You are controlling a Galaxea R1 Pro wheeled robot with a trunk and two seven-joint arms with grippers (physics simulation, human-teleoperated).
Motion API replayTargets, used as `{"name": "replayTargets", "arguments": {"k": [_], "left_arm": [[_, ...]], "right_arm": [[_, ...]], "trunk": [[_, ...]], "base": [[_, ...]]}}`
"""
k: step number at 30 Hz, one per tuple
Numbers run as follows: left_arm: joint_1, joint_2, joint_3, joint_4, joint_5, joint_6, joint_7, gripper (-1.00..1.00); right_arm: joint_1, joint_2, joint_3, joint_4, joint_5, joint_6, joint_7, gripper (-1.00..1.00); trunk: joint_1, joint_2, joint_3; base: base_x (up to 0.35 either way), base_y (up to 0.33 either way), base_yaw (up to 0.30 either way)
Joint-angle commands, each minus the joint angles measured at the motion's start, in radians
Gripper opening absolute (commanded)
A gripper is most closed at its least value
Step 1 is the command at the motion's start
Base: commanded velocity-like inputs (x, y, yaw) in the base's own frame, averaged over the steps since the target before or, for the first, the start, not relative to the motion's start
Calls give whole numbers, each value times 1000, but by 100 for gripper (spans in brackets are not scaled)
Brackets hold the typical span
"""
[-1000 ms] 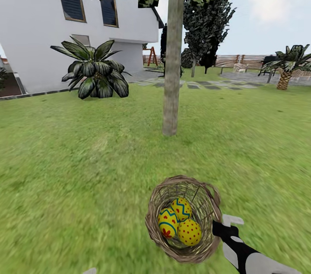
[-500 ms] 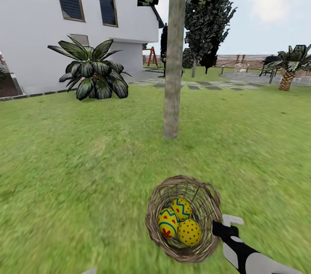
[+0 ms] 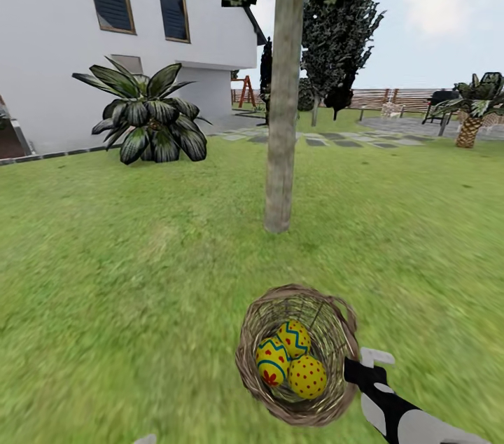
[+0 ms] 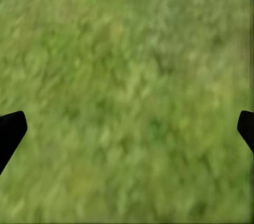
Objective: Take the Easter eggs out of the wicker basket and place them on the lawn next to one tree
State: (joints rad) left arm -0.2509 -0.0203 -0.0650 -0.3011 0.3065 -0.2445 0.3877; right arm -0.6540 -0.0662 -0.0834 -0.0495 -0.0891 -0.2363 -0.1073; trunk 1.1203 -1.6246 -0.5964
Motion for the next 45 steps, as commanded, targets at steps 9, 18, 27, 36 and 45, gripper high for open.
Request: {"name": "replayTargets", "arguments": {"k": [9, 18, 27, 36, 45], "left_arm": [[-1, 0, -7, 0, 8, -4, 5, 100], [-1, 0, -7, 0, 8, -4, 5, 100], [-1, 0, -7, 0, 8, -4, 5, 100], [-1, 0, -7, 0, 8, -4, 5, 100], [-1, 0, -7, 0, 8, -4, 5, 100]], "right_arm": [[-1, 0, -13, -1, -3, -5, 3, -100], [-1, -1, -13, -1, -3, -5, 3, -100], [-1, 0, -13, -1, -3, -4, -2, -100], [-1, 0, -13, -1, -3, -4, -6, -100], [-1, 0, -13, -1, -3, -5, -5, -100]], "trunk": [[1, 0, -1], [1, 0, -1], [1, 0, -1], [1, 0, -1], [1, 0, -1]], "base": [[334, 0, 0], [334, 0, 0], [334, 0, 0], [334, 0, 0], [334, -1, 0]]}}
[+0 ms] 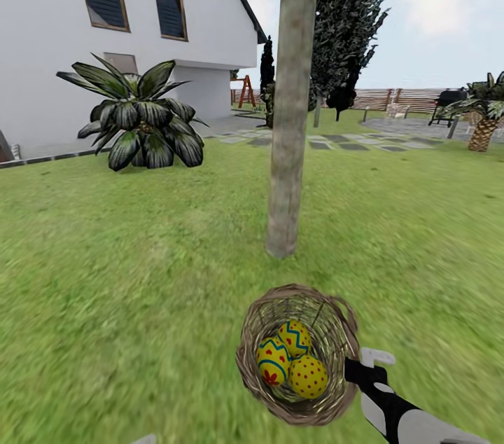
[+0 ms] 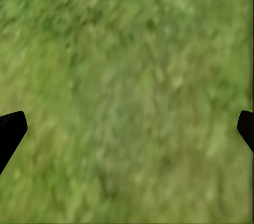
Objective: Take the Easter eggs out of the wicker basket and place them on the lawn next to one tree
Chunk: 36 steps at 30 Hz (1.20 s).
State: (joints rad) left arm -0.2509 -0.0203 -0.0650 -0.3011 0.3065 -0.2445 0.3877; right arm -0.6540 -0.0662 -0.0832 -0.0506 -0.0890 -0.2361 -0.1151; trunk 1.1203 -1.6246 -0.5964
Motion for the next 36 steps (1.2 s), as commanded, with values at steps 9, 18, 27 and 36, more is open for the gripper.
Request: {"name": "replayTargets", "arguments": {"k": [9, 18, 27, 36], "left_arm": [[-1, 0, -7, 0, 8, -4, 5, 100], [-1, 0, -7, 0, 7, -4, 5, 100], [-1, 0, -7, 0, 6, -6, 5, 100], [-1, 0, -7, 0, 6, -7, 5, 100]], "right_arm": [[-1, 0, -13, 0, -3, -5, 3, -100], [-1, 0, -13, 0, -3, -5, 3, -100], [-1, -2, -13, 0, -3, -5, 2, -100], [-1, -7, -22, -2, -37, 1, -2, -100]], "trunk": [[1, 0, -1], [1, 0, -1], [1, 0, -1], [1, 0, -1]], "base": [[325, -127, 0], [272, -231, 0], [255, -244, 0], [254, -245, 0]]}}
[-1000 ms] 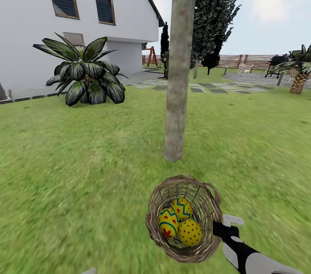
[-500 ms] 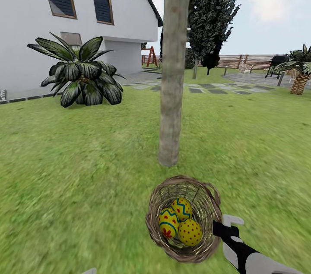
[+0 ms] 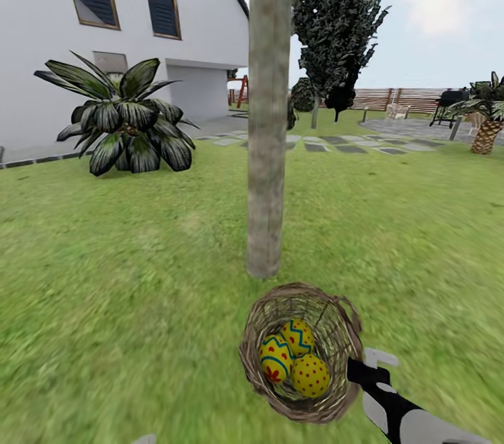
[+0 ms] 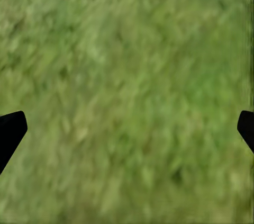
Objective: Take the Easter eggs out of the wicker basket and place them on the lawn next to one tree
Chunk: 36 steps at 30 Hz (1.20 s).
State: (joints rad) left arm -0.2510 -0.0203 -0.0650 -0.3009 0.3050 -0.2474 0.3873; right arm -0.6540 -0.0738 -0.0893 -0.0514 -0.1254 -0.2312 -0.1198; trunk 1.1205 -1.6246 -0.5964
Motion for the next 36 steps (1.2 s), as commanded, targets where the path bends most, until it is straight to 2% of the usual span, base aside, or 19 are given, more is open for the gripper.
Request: {"name": "replayTargets", "arguments": {"k": [1, 2, 6, 7, 8, 10, 11, 12, 14, 15, 16, 18, 19, 20, 22, 24, 26, 29, 36], "left_arm": [[-1, 0, -7, 0, 9, -34, 5, 100], [-1, 0, -6, 0, 10, -89, 6, 100], [-1, 6, 0, -5, 15, -130, 8, 100], [-1, 8, 1, -30, 15, -128, 6, 100], [-1, 9, 2, -102, 16, -110, 6, 100], [-1, 10, 4, -286, 20, 48, 7, 100], [-1, 10, 19, -385, 35, 142, 8, 100], [-1, 9, 57, -515, 65, 260, 8, 100], [-1, 8, 86, -682, 89, 395, 7, 100], [-1, 7, 91, -752, 96, 439, 8, 100], [-1, 7, 94, -846, 120, 495, 10, 100], [-1, 11, 98, -964, 200, 564, 16, 100], [-1, 15, 116, -990, 228, 574, 16, 100], [-1, 18, 152, -1006, 244, 578, 16, 100], [-1, 23, 217, -1023, 252, 580, 14, 100], [-1, 44, 234, -1028, 255, 580, 10, 100], [-1, 59, 238, -1029, 259, 580, 9, 100], [-1, 61, 239, -1029, 261, 582, 9, 100], [-1, 61, 286, -1029, 265, 588, 7, 100]], "right_arm": [[-1, 0, -25, -1, -67, -1, -2, -100], [-1, -1, -28, -1, -114, 2, -7, -100], [-2, -3, -34, -9, -141, 21, -91, -100], [-4, -3, -35, -14, -143, 67, -97, -100], [-5, -6, -36, -31, -145, 124, -100, -100], [-6, -11, -36, -79, -147, 178, -107, -100], [-7, -11, -37, -91, -148, 194, -124, -100], [-10, -11, -46, -101, -149, 208, -157, -100], [-17, -11, -68, -115, -150, 219, -190, -100], [-27, -11, -77, -118, -150, 234, -200, -100], [-43, -11, -96, -119, -158, 262, -207, -100], [-72, -11, -125, -120, -208, 289, -235, -100], [-82, -11, -129, -120, -227, 293, -264, -100], [-91, -10, -131, -120, -243, 297, -293, -100], [-102, -8, -133, -120, -289, 335, -346, -100], [-105, -1, -133, -119, -321, 356, -360, -100], [-105, 0, -134, -116, -329, 358, -361, -100], [-105, 0, -134, -112, -326, 357, -361, -100], [-104, 0, -133, -110, -327, 354, -356, -100]], "trunk": [[0, 0, -1], [0, 0, -1], [0, 0, -1], [0, 0, -1], [0, 0, -1], [0, 0, -1], [0, 0, -1], [0, 0, -1], [0, 0, -1], [0, 0, -1], [0, 0, -1], [0, 0, -1], [0, 0, -1], [0, 0, -1], [0, 0, -1], [0, 0, -1], [0, 0, -1], [0, 0, -1], [0, 0, -1]], "base": [[253, -245, 0], [253, -245, 0], [253, -245, 0], [253, -246, 0], [253, -246, 0], [253, -245, 0], [253, -246, 0], [253, -245, 0], [253, -246, 0], [253, -246, 0], [253, -245, 0], [253, -245, 0], [253, -245, 0], [253, -245, 0], [258, -235, 0], [301, -106, 0], [327, -18, 0], [331, 34, 0], [332, 142, 0]]}}
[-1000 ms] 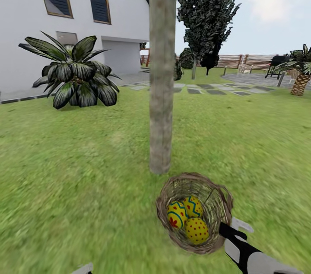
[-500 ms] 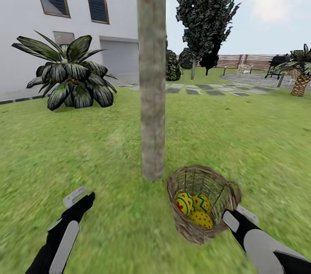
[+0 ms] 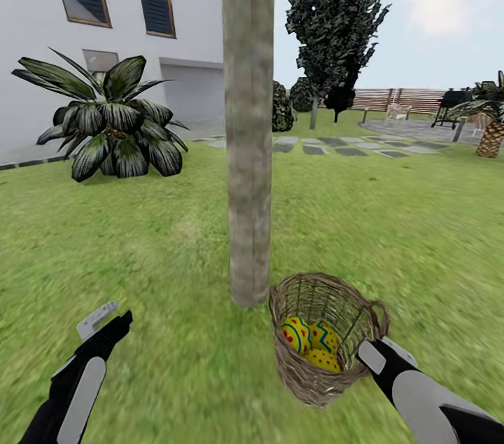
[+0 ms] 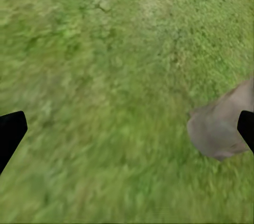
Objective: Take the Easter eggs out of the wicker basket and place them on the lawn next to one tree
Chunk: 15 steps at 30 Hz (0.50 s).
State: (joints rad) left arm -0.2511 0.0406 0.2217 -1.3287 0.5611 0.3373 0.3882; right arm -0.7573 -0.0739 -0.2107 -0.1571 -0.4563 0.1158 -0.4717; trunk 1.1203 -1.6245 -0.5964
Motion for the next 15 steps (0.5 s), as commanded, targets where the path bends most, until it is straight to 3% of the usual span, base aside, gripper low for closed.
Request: {"name": "replayTargets", "arguments": {"k": [1, 7, 8, 10, 11, 15], "left_arm": [[-1, 0, 1, -1, 9, 3, 6, 100], [-1, -1, 2, -1, 9, 3, 6, 100], [-1, -1, 2, -1, 9, 3, 6, 100], [-1, -1, 2, -1, 10, 3, 6, 100], [-1, -1, 2, -1, 10, 3, 6, 100], [-1, -6, 4, -10, 8, 0, 14, 100]], "right_arm": [[-1, 0, -12, -4, 4, 7, -4, -100], [-1, 0, -12, -4, 4, 7, 0, -100], [-1, -1, -12, -4, 4, 7, 27, -100], [0, -9, -12, -3, 3, 7, 183, -100], [1, -14, -12, -3, 4, 8, 226, -100], [1, -19, -12, -1, 5, 8, 274, -100]], "trunk": [[1, -1, -1], [1, -1, -1], [1, -1, -1], [1, -1, -1], [1, -1, -1], [1, -1, -1]], "base": [[332, 137, 0], [332, 99, 0], [332, 24, 0], [332, 7, 0], [316, 2, 0], [86, 0, 0]]}}
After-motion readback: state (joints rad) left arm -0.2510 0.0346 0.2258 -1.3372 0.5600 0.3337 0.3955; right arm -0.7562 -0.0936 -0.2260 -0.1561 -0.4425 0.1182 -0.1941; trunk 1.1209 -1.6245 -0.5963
